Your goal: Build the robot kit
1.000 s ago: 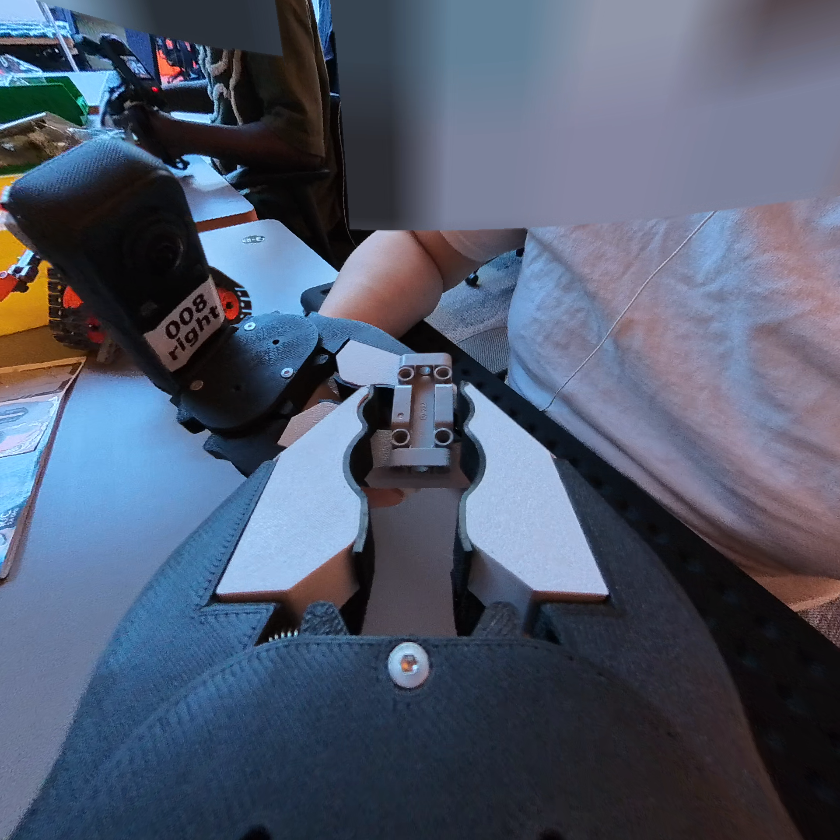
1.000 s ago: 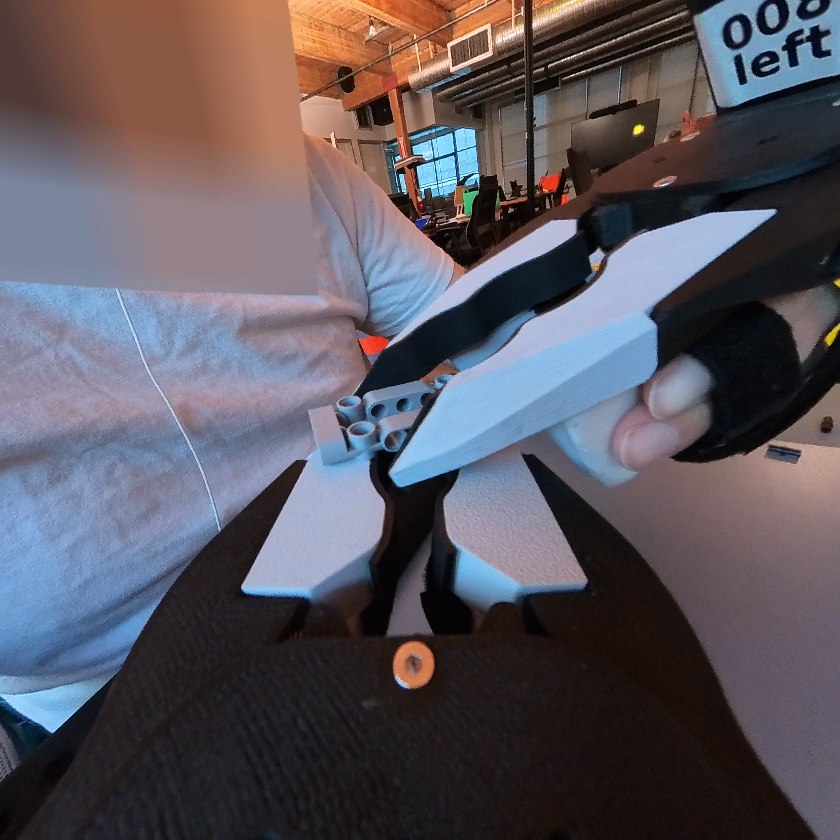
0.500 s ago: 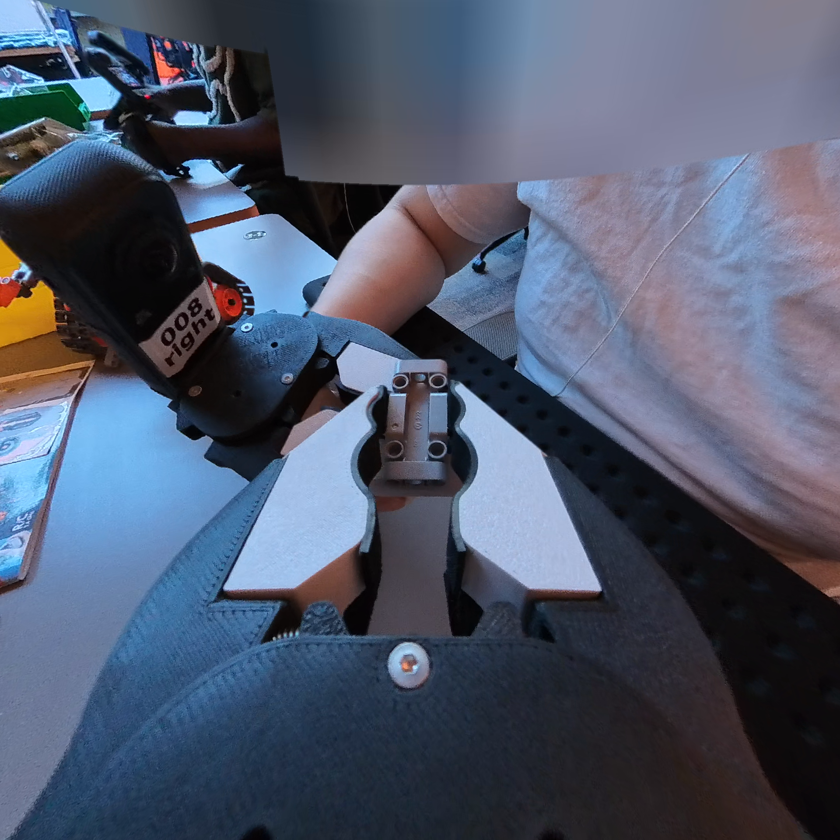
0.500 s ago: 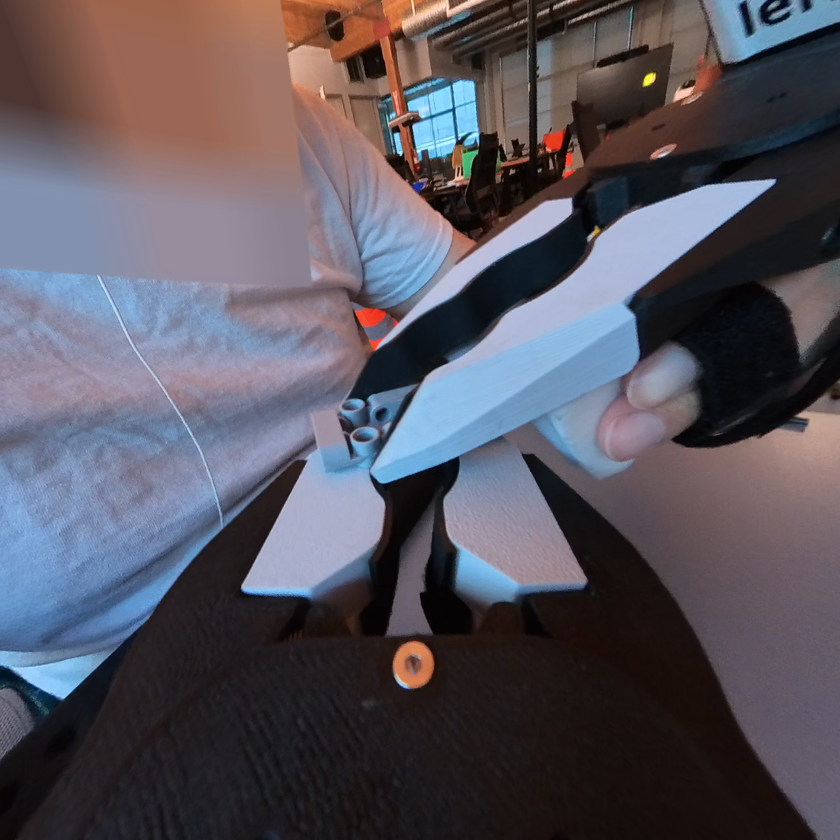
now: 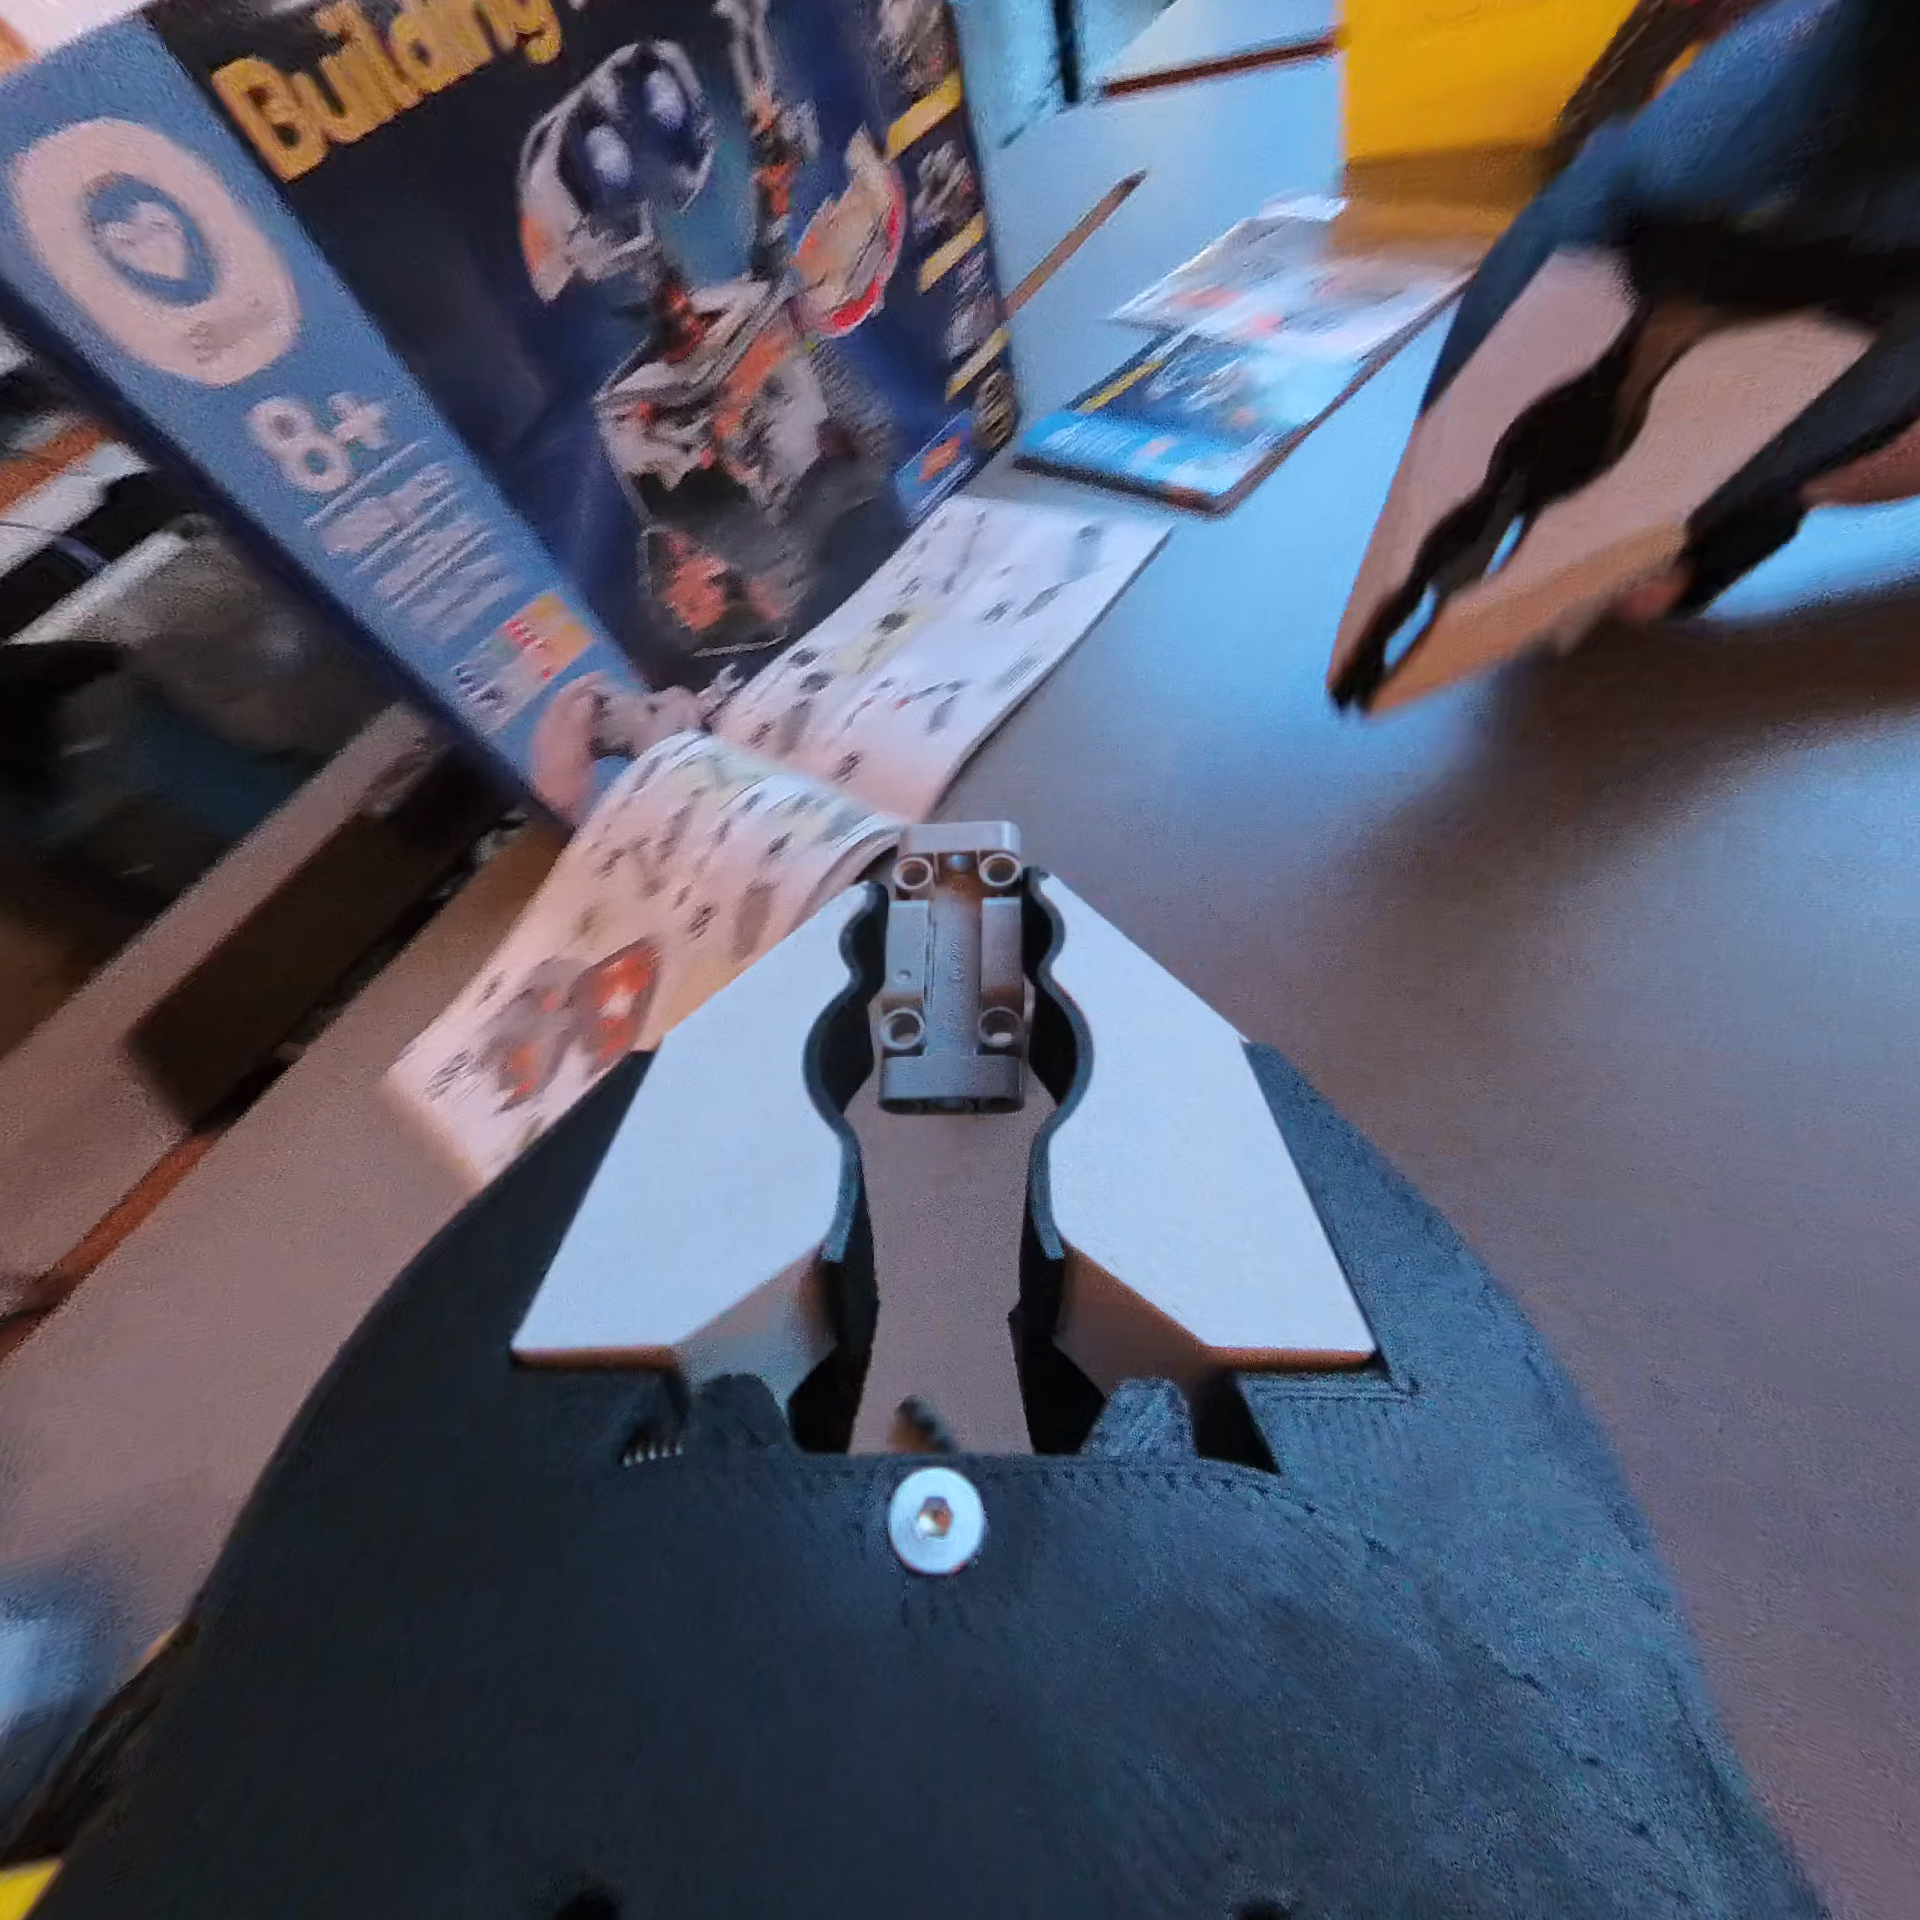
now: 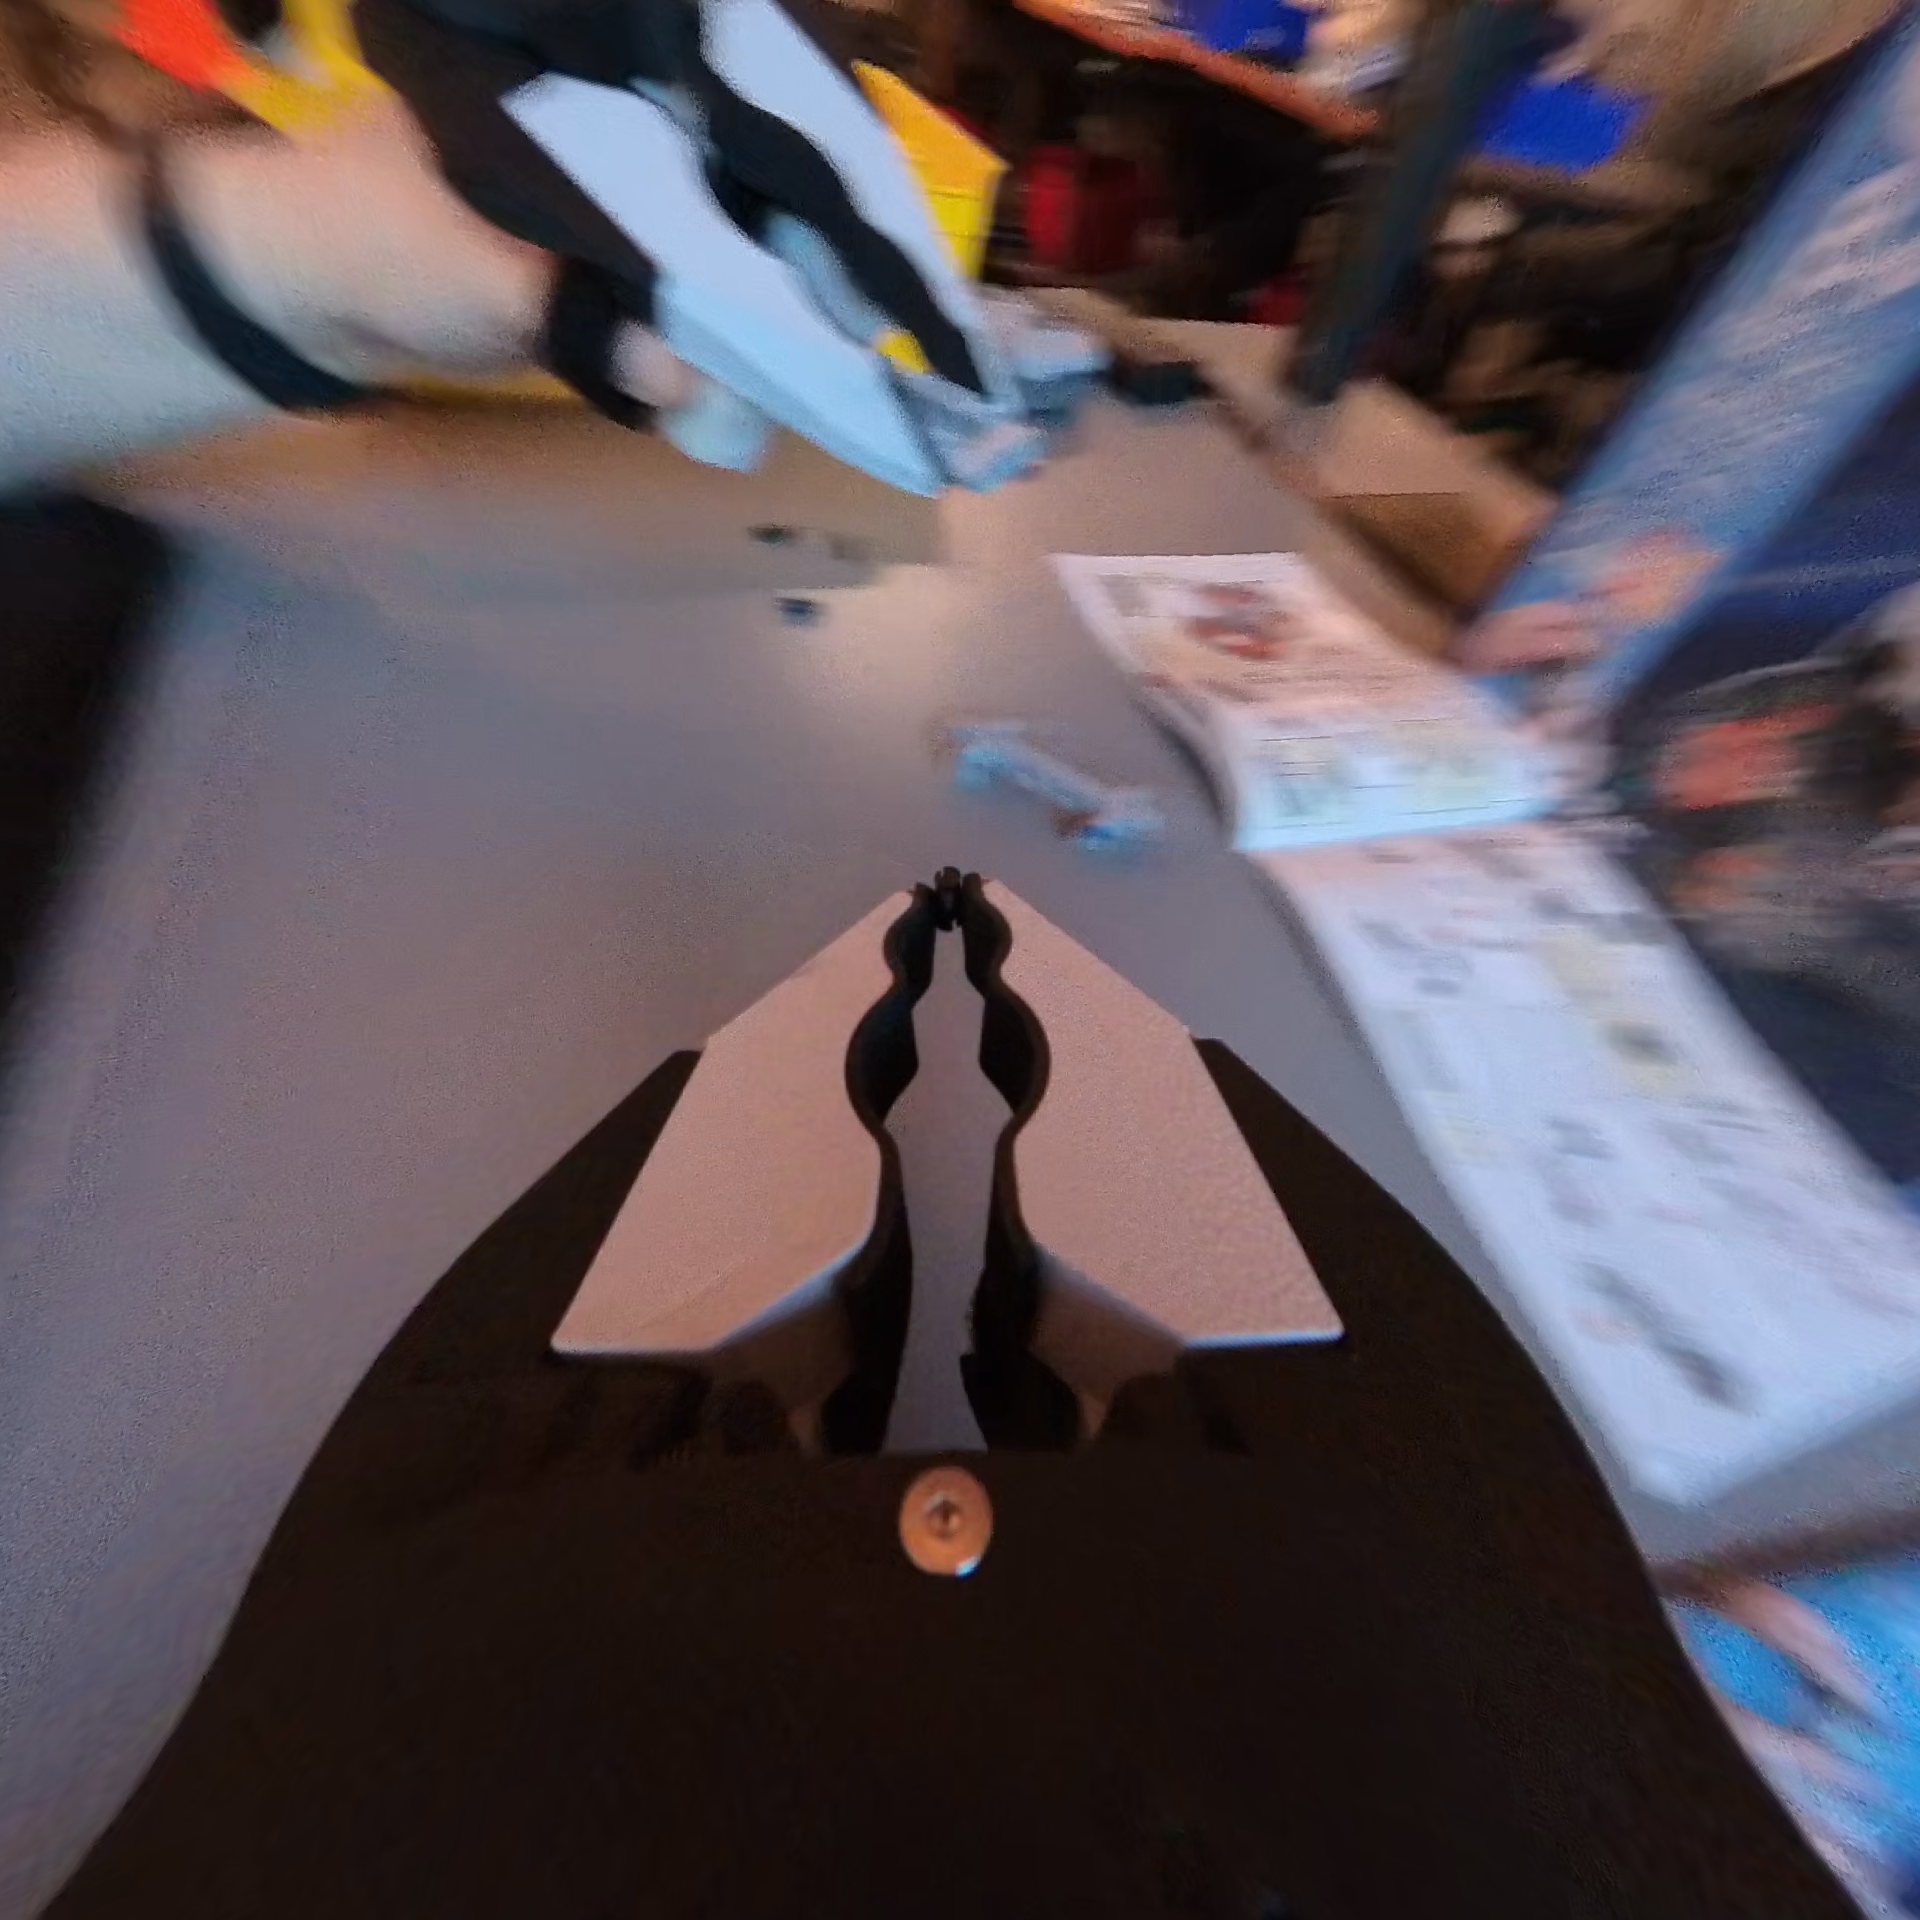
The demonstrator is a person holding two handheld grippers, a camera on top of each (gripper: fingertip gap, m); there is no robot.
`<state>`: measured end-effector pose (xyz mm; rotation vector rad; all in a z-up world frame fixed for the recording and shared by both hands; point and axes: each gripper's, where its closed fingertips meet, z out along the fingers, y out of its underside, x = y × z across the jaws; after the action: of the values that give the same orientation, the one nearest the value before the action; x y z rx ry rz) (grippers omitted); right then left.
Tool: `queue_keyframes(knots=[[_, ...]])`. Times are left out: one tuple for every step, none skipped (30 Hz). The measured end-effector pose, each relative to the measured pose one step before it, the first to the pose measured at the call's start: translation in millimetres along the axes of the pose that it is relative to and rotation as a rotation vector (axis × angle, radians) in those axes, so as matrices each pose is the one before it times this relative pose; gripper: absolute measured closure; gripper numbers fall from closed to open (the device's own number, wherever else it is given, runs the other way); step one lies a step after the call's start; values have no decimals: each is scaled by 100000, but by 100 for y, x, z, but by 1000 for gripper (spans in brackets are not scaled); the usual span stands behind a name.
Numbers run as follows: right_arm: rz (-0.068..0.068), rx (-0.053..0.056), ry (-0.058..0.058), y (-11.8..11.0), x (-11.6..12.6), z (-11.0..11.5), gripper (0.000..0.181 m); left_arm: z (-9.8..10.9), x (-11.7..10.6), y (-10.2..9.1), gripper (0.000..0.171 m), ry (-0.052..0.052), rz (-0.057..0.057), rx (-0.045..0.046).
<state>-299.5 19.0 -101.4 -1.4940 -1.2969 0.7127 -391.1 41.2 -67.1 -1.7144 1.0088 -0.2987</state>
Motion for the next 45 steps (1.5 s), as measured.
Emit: queue_keyframes(knots=[[-9326, -113, 9694, -229, 1212, -325, 177, -28, -465, 650, 148, -4769, 4030, -2990], [-8631, 1523, 7249, -606, 708, -290, 177, 195, -235, 577, 148, -4103, 5133, -3733], [-7370, 2453, 7477, -848, 650, -305, 177, 324, 147, 365, 148, -2286, 5331, -3428], [-6812, 2830, 5941, -976, 389, -244, 177, 350, 448, 4, 148, -927, 4435, -1931], [-6700, 1833, 5133, -880, 278, -147, 176, 323, 582, -244, 148, -417, 3928, -482], [-7166, 813, 5511, -743, 384, -31, 176, 320, 692, -210, 147, 359, 3873, -573], [-8121, 841, 4661, -705, 341, 103, 176, 299, 515, -71, 147, -431, 3243, -916], [-8703, 1756, 5134, -758, 465, 284, 177, 251, 430, 35, 147, -578, 2632, -684], [-8021, 1991, 5756, -706, 671, 548, 177, 205, 434, 141, 147, -96, 1712, -491], [-4350, 427, 4113, -429, 576, 856, 177, 185, 396, 249, 148, 322, 677, -619], [157, -1056, 2535, -154, 429, 1014, 177, 179, 240, 303, 148, 94, -79, -762], [2623, -318, 1813, -105, 341, 945, 176, 125, -17, 268, 147, -774, -16, -471], [3107, 565, 1713, -59, 252, 752, 177, 58, -163, 264, 147, -911, 13, -663], [2334, 175, -71, 155, -103, 547, 177, -39, -305, 166, 147, -1312, -576, -363], [693, -531, -994, 379, -283, 279, 176, -122, -381, 13, 147, -1632, -943, 538], [-395, -423, -1503, 447, -410, -19, 177, -175, -303, -32, 147, -1081, -492, 577], [-957, 37, -601, 434, -275, -186, 177, -180, -363, 42, 147, -1490, 212, -59], [-805, -643, -691, 463, -226, -143, 177, -201, -464, 62, 147, -2354, 753, -84], [29, -786, -1898, 388, -337, -71, 177, -175, -418, 65, 147, -2028, 855, -59], [1081, 409, -2145, 125, -345, -58, 177, -141, -265, 43, 147, -959, 508, 21], [1540, 898, -2262, -19, -356, -69, 177, -114, -217, 38, 147, -467, -362, 122], [1107, 472, -1943, -13, -301, -53, 177, -75, -150, 29, 147, 10, -1085, 306], [749, -41, -1107, 38, -181, -7, 177, -38, -82, 28, 147, 443, -1234, 546], [559, -155, -1308, 37, -222, -28, 177, -11, -11, 32, 147, 892, -1438, 489], [418, 383, -1885, -33, -338, -26, 177, 11, 43, 41, 147, 1345, -2043, 509], [556, 447, -1887, -34, -356, -7, 177, 14, 160, 27, 148, 2314, -2227, 610], [550, -101, -1705, 67, -362, 6, 177, 26, 212, -5, 148, 2573, -1904, 836], [105, -316, -1712, 124, -348, 13, 177, 9, 17, 36, 148, 1096, -1675, 678], [-120, -173, -1437, 109, -277, 24, 177, 27, 36, 90, 148, 1265, -1417, 275], [168, -87, -1362, 82, -246, 27, 177, 48, 224, 93, 148, 2480, -1079, 143], [527, -84, -957, 76, -155, 14, 177, 42, 115, 111, 148, 1453, -785, 128], [679, -105, -733, 59, -97, 16, 177, 31, -86, 135, 148, -120, -414, -227], [512, 137, -729, 15, -84, -10, 177, 40, 5, 170, 147, 365, 34, -605], [287, -106, -441, 27, -32, -17, 176, 47, 44, 166, 147, 563, 102, -724], [157, -6, -155, 7, -4, -35, 176, 40, -7, 152, 147, 75, -42, -730], [225, 355, -220, -48, -12, -46, 177, 35, -28, 141, 148, 0, -372, -921], [363, 325, -223, -44, -7, -29, 177, 34, -19, 121, 147, 43, -721, -1001], [478, 274, -525, -43, -72, 6, 177, 26, 57, 47, 148, 449, -760, -571], [464, 285, -505, -26, -78, 14, 177, -9, 196, -67, 148, 1222, -525, 267], [240, 321, -698, -36, -146, 27, 177, -17, 241, -115, 148, 1482, -496, 619], [-33, -176, -1051, 56, -204, 53, 177, -25, 226, -104, 148, 1426, -625, 373], [-221, -609, -965, 94, -207, 61, 177, -38, 190, -107, 147, 1360, -618, 373], [-247, -211, -772, 39, -183, 40, 177, -58, 178, -132, 148, 1267, -528, 604], [-61, -58, -823, -6, -173, 25, 177, -66, 60, -122, 148, 674, -579, 652], [86, -52, -839, -22, -160, 14, 177, -73, 4, -88, 148, 322, -676, 541]])
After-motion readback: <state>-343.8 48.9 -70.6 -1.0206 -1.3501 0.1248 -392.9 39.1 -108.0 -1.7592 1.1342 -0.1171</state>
